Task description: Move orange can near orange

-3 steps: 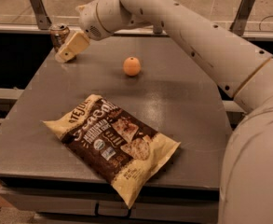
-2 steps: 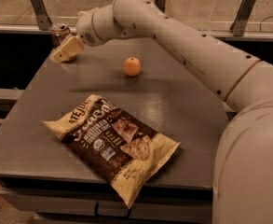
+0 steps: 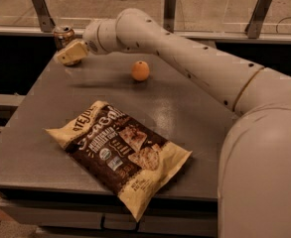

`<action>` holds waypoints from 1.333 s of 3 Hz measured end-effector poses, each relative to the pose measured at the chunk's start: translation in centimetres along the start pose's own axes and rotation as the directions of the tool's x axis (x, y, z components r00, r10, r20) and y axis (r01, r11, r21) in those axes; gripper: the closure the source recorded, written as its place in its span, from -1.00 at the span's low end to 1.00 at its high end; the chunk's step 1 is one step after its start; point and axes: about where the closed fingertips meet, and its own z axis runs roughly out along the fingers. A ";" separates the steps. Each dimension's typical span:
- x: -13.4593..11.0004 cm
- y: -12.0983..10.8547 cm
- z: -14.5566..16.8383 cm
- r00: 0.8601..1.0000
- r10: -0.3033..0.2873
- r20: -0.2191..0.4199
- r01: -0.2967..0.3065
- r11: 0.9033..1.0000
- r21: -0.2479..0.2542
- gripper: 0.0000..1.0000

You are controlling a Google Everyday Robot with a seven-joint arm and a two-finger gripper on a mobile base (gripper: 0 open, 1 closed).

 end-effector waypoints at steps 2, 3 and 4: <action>-0.2 -0.9 5.2 0.997 0.078 0.028 -0.077 0.996 -0.036 -1.00; -0.2 -1.0 6.5 0.995 0.094 0.022 -0.094 0.995 -0.033 -0.63; 0.0 -1.4 6.4 0.996 0.087 0.022 -0.087 0.996 -0.008 -0.19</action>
Offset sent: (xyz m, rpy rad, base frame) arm 0.0580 0.0605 -0.0117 0.0977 0.0909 0.0320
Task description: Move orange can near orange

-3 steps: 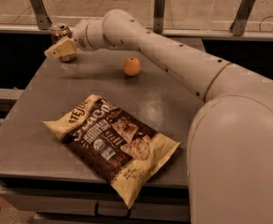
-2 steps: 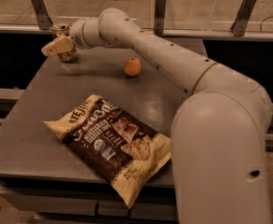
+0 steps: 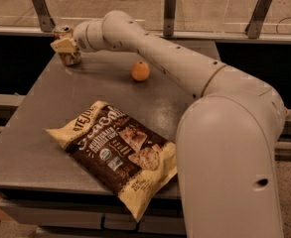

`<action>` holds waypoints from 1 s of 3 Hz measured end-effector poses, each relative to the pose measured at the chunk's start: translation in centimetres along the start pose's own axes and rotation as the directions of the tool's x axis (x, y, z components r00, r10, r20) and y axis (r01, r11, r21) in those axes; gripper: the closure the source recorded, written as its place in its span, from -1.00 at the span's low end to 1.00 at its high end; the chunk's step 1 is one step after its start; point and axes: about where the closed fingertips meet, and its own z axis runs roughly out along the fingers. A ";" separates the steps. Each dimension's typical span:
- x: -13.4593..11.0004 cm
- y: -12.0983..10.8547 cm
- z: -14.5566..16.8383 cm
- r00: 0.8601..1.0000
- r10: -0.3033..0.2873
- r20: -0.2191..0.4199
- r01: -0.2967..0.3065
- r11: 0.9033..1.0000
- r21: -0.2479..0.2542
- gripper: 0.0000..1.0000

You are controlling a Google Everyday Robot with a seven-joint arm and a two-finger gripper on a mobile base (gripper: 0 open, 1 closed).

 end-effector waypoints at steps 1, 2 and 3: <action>-0.4 -0.6 -0.8 1.000 -0.025 0.002 0.025 0.999 0.031 0.30; -2.0 -1.7 -3.0 0.998 -0.060 0.021 0.059 0.996 0.067 0.74; -2.7 -2.9 -6.4 0.997 -0.080 0.013 0.078 0.992 0.099 1.00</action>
Offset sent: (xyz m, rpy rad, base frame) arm -0.0017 -0.0570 0.0636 -0.0143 -0.1494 -0.0787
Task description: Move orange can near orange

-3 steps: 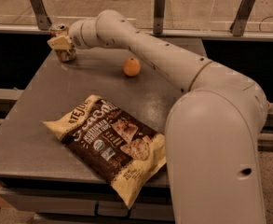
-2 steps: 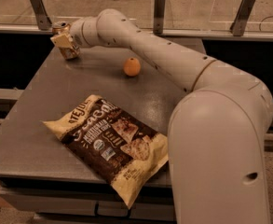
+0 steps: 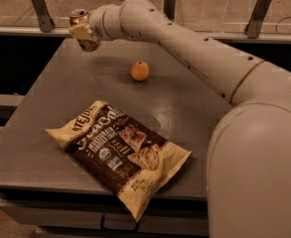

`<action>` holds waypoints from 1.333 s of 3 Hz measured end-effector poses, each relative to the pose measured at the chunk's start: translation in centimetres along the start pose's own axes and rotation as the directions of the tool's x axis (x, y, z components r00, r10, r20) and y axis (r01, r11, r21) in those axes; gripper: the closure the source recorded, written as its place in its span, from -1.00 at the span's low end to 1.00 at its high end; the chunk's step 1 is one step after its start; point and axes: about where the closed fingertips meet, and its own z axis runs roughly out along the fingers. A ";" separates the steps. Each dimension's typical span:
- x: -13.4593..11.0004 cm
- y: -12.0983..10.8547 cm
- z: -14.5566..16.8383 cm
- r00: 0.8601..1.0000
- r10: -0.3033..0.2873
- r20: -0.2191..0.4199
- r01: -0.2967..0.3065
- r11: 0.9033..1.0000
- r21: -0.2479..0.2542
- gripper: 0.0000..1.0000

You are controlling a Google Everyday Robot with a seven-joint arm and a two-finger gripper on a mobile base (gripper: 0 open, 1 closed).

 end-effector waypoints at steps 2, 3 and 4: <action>2.4 -1.8 -6.0 0.997 0.027 -0.068 -0.023 0.998 0.059 1.00; 4.4 -2.2 -8.1 0.994 0.060 -0.090 -0.052 0.995 0.081 1.00; 6.9 -2.3 -9.4 0.992 0.083 -0.096 -0.075 0.993 0.087 0.63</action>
Offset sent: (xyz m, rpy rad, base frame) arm -0.0330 -0.1057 -0.0140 -0.0590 0.0737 -0.1332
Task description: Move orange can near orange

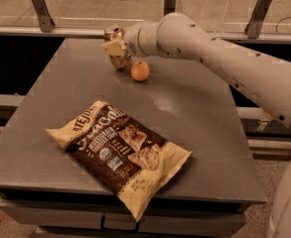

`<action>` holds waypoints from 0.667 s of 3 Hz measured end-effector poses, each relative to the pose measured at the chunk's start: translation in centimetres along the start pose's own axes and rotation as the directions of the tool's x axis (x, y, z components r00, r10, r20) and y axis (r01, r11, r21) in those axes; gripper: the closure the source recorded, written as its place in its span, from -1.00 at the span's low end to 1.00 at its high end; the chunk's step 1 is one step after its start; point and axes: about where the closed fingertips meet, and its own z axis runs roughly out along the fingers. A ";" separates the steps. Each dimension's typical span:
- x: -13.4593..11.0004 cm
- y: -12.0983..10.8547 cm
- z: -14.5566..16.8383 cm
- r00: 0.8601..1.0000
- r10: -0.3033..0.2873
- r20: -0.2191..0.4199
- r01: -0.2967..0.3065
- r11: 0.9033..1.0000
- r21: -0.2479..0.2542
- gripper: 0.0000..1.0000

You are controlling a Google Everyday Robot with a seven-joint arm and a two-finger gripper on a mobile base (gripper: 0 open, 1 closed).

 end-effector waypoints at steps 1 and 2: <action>1.9 -0.3 -0.7 1.000 0.015 -0.005 -0.015 1.000 0.001 0.19; 3.0 -0.5 -1.2 1.000 0.022 -0.005 -0.022 1.000 0.000 -0.45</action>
Offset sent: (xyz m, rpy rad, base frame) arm -0.0077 -0.0383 -0.0336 0.0167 0.0219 -0.0185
